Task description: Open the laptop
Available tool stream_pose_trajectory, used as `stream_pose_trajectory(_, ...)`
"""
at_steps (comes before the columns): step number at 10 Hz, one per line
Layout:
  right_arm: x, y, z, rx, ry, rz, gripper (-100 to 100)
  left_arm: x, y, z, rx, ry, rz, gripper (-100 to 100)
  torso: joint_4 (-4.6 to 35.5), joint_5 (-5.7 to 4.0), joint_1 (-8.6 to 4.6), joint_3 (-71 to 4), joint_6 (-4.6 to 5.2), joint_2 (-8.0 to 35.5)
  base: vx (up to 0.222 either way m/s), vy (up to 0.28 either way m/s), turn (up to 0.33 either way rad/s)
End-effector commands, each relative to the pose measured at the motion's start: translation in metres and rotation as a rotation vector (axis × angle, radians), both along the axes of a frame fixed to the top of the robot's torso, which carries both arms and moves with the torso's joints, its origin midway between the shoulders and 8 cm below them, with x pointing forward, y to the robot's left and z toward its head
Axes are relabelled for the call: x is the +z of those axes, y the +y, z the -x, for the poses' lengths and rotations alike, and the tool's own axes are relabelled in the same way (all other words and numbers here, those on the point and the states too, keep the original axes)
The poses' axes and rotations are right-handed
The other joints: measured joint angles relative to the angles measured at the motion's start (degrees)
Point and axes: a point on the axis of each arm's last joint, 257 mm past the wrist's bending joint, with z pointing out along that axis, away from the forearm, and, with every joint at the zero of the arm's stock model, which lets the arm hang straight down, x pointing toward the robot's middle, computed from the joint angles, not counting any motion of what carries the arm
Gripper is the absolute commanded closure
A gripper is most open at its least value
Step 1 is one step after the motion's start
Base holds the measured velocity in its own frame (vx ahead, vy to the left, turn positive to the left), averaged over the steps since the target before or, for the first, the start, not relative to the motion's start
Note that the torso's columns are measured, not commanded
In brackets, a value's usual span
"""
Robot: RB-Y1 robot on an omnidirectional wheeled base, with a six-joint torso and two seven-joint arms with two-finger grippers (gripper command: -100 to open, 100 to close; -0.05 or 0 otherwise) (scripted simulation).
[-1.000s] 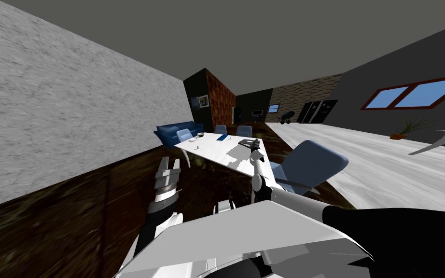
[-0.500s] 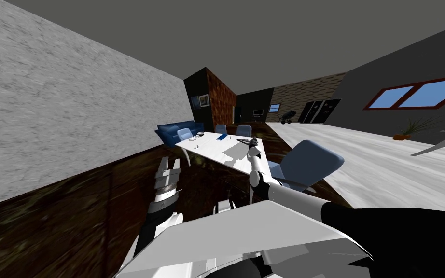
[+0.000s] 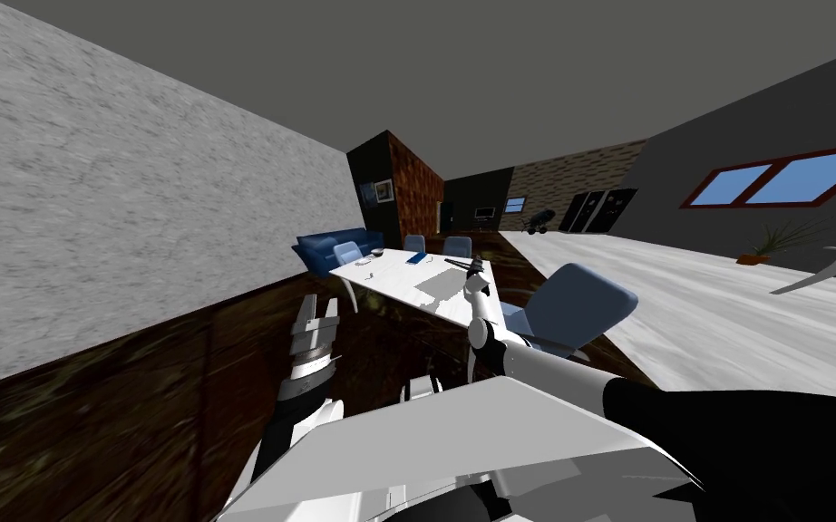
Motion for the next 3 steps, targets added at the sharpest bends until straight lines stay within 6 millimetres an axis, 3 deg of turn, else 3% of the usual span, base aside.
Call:
stream_pose_trajectory(1,0.0004,0.0,-0.0001,0.0,-0.001,0.0,0,0.0,0.0,0.0,0.0,0.0,0.0,0,0.0,0.02,-0.01,0.0,0.0,0.1,0.0,0.0,0.0)
stream_pose_trajectory(3,0.0005,0.0001,-0.0002,0.0,-0.001,0.0,0,0.0,0.0,0.0,0.0,0.0,0.0,0,0.1,0.04,0.01,0.1,0.0,0.1,0.0,0.0,0.0)
